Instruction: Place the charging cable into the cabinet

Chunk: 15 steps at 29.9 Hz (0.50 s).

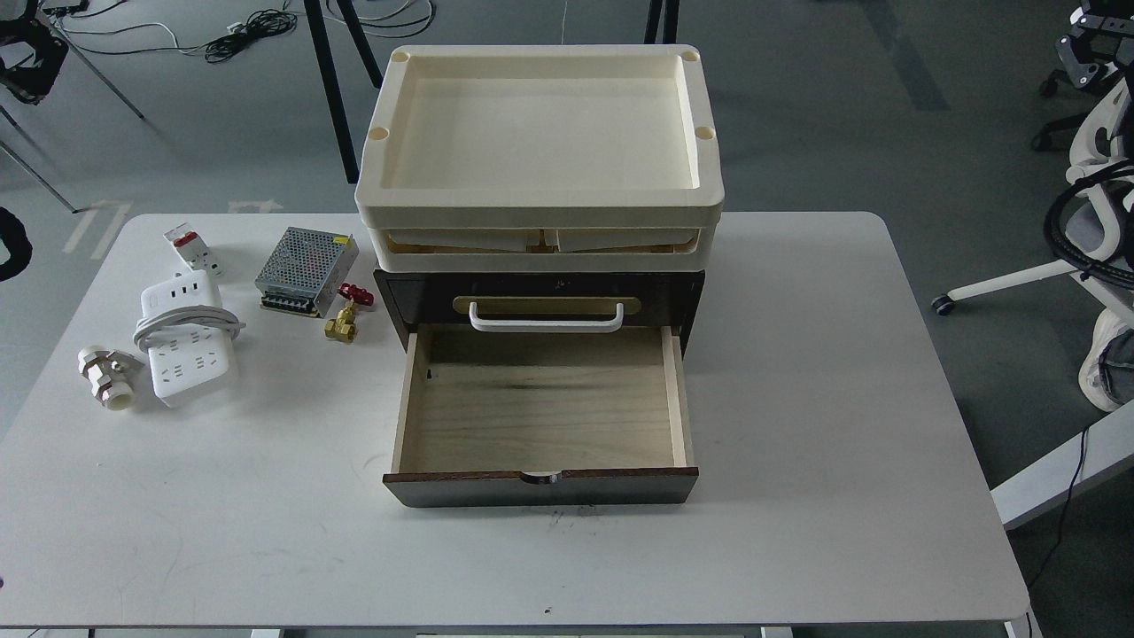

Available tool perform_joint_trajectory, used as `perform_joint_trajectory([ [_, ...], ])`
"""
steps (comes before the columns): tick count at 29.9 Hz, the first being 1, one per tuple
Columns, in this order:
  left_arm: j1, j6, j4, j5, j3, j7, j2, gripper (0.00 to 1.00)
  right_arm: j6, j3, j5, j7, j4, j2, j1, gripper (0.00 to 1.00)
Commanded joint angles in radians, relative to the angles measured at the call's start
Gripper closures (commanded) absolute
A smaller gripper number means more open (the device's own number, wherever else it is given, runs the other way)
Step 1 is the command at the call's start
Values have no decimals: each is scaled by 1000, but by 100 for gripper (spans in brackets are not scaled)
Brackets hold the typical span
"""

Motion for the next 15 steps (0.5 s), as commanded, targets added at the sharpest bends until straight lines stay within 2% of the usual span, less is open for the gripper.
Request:
perform_joint_trajectory([
  [1, 0, 0, 2, 2, 13, 3, -26, 0, 0, 82, 3, 0, 15, -11, -7, 1],
  [5, -5, 0, 18, -9, -6, 8, -41, 0, 0, 107, 3, 0, 15, -14, -9, 1],
  [8, 0, 0, 121, -61, -35, 4, -54, 0, 0, 107, 4, 0, 15, -17, -12, 1],
  [11, 3, 0, 141, -148, -90, -17, -112, 0, 0, 107, 7, 0, 15, -21, -13, 1],
  [12, 8, 0, 141, -171, -111, -52, -123, 0, 0, 107, 9, 0, 15, -23, -13, 1],
  [15, 35, 0, 134, -192, -177, -208, -137, 0, 0, 109, 10, 0, 15, -24, -13, 1],
])
